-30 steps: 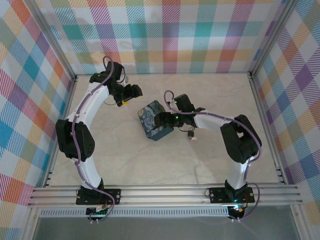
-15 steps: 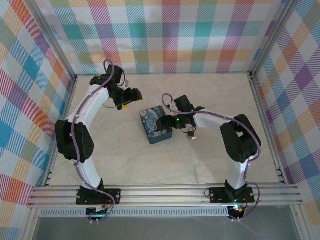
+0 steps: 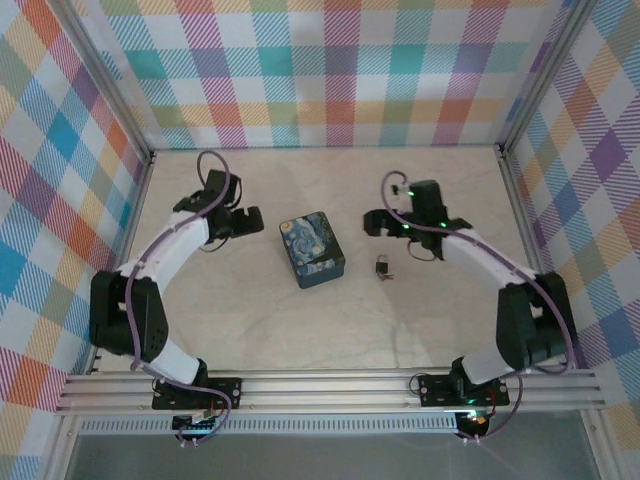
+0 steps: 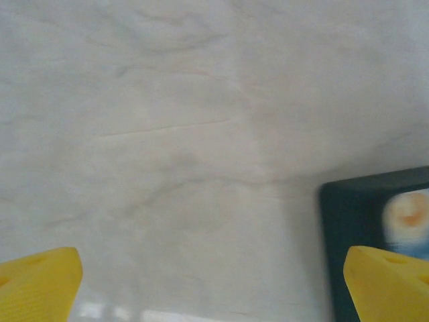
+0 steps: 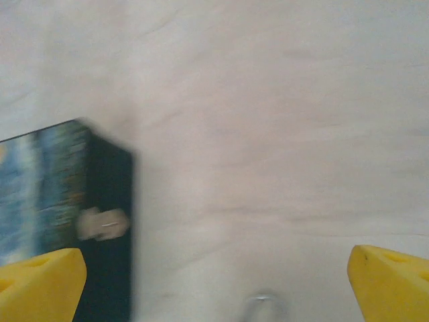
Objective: Unlock a padlock with a key
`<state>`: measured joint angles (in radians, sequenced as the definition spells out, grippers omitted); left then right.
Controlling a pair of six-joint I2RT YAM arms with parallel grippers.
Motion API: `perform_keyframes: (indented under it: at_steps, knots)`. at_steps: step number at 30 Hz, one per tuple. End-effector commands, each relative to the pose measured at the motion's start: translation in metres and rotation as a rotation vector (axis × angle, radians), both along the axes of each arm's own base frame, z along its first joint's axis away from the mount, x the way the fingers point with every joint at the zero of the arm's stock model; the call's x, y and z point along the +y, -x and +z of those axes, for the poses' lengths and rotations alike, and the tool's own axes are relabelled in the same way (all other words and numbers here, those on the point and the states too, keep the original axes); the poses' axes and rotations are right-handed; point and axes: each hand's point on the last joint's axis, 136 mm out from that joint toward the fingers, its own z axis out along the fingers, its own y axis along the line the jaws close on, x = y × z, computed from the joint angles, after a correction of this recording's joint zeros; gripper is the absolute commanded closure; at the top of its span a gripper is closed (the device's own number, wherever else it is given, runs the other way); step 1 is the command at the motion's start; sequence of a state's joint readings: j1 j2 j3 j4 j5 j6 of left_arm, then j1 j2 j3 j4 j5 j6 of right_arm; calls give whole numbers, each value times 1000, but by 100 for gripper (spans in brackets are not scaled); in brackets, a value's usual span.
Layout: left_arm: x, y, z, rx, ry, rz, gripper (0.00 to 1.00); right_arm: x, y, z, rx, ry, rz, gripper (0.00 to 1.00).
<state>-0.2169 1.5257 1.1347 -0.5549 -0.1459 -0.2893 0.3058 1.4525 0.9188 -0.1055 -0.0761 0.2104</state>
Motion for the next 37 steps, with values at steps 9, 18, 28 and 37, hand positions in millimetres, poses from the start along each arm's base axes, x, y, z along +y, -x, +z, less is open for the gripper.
perform_keyframes:
  at_steps: [9,18,28,37]
  knots:
    - [52,-6,-31,-474,-336,-33,2,-107,-2,-9,-280,117,-213,0]
    - [53,-17,-47,-623,-174,-49,0,-123,-16,-43,-407,176,-230,0]
    - [53,-17,-50,-589,-158,-59,0,-133,-13,-50,-402,145,-257,0]
    - [53,-17,-50,-590,-157,-61,0,-133,-14,-50,-403,144,-258,0]
